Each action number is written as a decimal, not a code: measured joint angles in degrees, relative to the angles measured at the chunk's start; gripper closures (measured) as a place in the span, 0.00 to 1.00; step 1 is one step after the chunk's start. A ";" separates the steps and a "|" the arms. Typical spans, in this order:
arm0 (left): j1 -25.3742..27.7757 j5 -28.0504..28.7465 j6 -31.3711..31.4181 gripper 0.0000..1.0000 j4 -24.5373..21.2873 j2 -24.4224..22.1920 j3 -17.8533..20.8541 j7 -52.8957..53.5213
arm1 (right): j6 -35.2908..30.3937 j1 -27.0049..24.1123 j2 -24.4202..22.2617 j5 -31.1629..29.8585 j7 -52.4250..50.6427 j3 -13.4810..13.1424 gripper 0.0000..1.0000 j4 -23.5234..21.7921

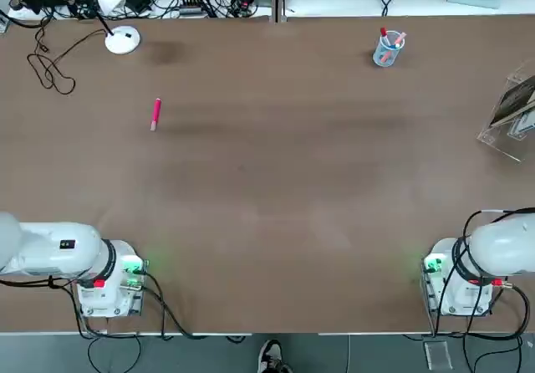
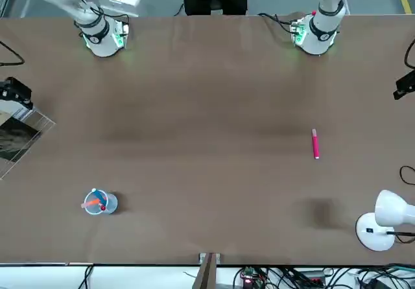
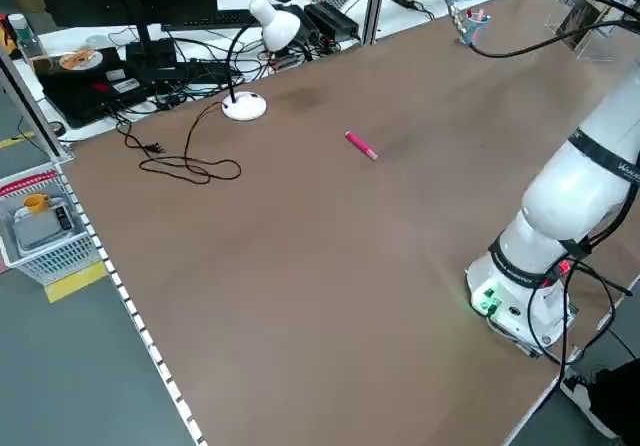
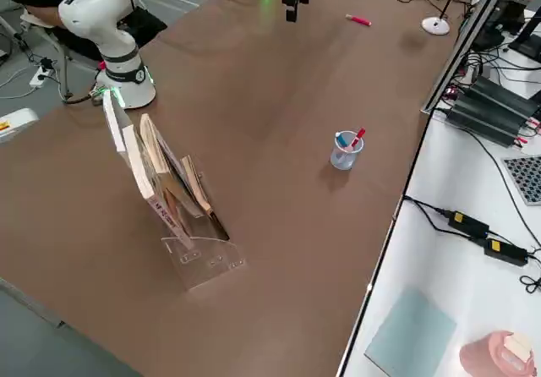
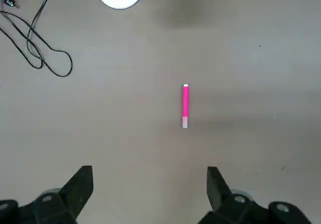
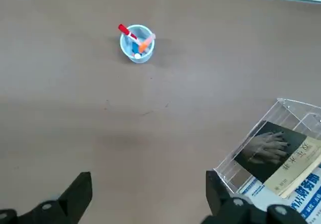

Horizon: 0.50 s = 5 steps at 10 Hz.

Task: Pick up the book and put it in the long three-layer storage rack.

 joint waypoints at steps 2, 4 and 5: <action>0.00 0.00 0.00 0.00 0.01 0.00 0.00 0.00 | 0.00 0.04 0.00 -0.01 0.14 0.42 0.00 -0.03; 0.00 0.00 0.00 0.00 0.01 0.00 0.00 0.00 | 0.03 0.04 0.00 -0.02 0.16 0.42 0.00 -0.06; 0.00 0.00 0.00 0.00 0.01 0.00 0.00 0.00 | 0.09 0.04 0.00 -0.02 0.16 0.42 0.00 -0.06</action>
